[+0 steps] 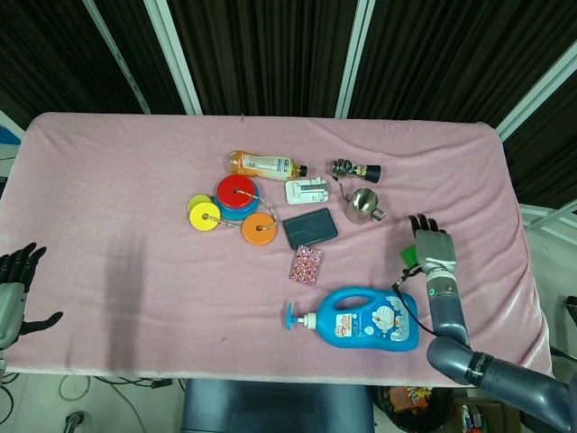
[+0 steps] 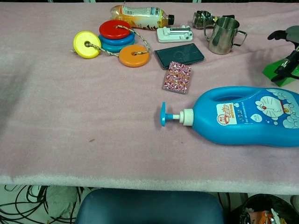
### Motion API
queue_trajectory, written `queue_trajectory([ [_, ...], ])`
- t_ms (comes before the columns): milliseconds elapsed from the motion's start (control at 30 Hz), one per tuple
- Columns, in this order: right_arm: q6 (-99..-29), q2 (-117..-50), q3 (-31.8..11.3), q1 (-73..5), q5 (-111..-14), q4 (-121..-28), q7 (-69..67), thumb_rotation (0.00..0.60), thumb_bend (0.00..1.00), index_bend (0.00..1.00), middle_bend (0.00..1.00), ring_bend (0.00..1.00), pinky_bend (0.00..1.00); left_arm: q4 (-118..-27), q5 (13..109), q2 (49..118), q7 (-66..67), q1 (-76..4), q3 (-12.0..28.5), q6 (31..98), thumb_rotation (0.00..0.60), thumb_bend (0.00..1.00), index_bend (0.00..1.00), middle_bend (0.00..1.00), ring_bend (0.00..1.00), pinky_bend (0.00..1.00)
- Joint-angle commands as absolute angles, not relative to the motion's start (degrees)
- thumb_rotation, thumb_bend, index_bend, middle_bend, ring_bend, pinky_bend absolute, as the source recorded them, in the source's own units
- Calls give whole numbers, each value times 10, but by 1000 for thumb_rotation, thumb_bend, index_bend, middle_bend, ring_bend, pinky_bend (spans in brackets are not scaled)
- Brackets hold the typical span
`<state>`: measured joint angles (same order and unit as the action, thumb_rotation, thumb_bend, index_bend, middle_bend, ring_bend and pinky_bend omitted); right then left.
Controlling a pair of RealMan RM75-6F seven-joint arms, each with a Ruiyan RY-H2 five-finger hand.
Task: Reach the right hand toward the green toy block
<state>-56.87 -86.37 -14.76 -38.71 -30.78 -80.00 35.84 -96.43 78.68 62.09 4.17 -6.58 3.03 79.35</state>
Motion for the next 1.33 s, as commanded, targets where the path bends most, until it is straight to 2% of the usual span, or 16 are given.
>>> queue_trajectory([
  [33, -570, -867, -145, -384, -331, -794, 338, 600, 308, 367, 334, 306, 456, -964, 786, 621, 41, -66, 30, 793, 600, 0, 0, 0, 0, 0],
  [67, -572, -867, -144, -383, -342, -793, 330, 600, 364, 464, 418, 399, 530, -965, 786, 621, 41, -66, 30, 793, 600, 0, 0, 0, 0, 0],
  [167, -579, -867, -145, -378, -373, -794, 303, 600, 451, 658, 582, 576, 657, -965, 786, 620, 41, -66, 30, 793, 600, 0, 0, 0, 0, 0],
  [267, -586, -864, -147, -375, -393, -798, 287, 600, 495, 736, 645, 638, 708, -966, 786, 620, 40, -66, 30, 793, 600, 0, 0, 0, 0, 0],
  [500, -601, -849, -152, -366, -427, -829, 255, 600, 514, 767, 666, 659, 714, -966, 789, 619, 37, -65, 30, 795, 600, 0, 0, 0, 0, 0],
  [667, -629, -813, -159, -354, -473, -910, 229, 600, 515, 766, 665, 659, 714, -966, 794, 619, 35, -65, 28, 797, 600, 0, 0, 0, 0, 0],
  [833, -651, -768, -164, -329, -537, -1028, 169, 600, 515, 766, 661, 659, 714, -965, 797, 618, 32, -64, 28, 800, 600, 0, 0, 0, 0, 0],
  [1100, -667, -727, -139, -295, -655, -1162, 94, 600, 515, 766, 655, 652, 714, -964, 799, 618, 33, -64, 26, 799, 600, 0, 0, 0, 0, 0],
  [1333, -660, -727, -121, -296, -700, -1202, 84, 600, 515, 766, 652, 648, 714, -966, 796, 618, 33, -65, 26, 797, 600, 0, 0, 0, 0, 0],
])
